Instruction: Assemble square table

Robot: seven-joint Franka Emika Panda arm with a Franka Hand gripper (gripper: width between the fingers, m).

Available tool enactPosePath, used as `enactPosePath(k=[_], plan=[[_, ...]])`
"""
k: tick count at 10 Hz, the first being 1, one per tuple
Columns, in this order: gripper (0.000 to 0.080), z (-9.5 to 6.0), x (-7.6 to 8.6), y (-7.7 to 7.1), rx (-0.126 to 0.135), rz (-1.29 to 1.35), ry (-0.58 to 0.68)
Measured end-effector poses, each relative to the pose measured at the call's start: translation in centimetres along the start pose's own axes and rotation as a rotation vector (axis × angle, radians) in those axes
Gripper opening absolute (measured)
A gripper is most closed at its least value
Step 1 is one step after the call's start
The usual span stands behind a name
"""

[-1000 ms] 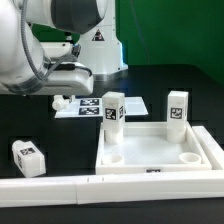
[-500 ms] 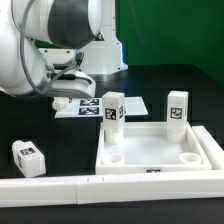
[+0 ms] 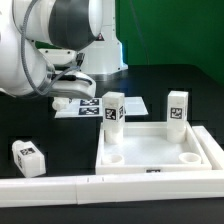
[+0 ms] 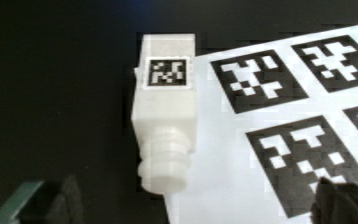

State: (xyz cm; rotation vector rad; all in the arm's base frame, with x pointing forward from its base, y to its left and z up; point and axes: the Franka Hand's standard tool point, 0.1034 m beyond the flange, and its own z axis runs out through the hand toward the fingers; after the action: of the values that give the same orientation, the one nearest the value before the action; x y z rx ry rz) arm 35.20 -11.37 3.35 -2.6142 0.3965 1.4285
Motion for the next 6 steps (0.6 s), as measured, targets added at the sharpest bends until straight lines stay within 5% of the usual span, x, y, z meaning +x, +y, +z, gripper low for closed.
enactPosePath(k=[4,6], plan=[[0.0649,4.6,-0.7,0.6,-0.002,0.030,-0.067],[0.0649,4.9,-0.7,0.5,-0.006,0.028,-0.080]])
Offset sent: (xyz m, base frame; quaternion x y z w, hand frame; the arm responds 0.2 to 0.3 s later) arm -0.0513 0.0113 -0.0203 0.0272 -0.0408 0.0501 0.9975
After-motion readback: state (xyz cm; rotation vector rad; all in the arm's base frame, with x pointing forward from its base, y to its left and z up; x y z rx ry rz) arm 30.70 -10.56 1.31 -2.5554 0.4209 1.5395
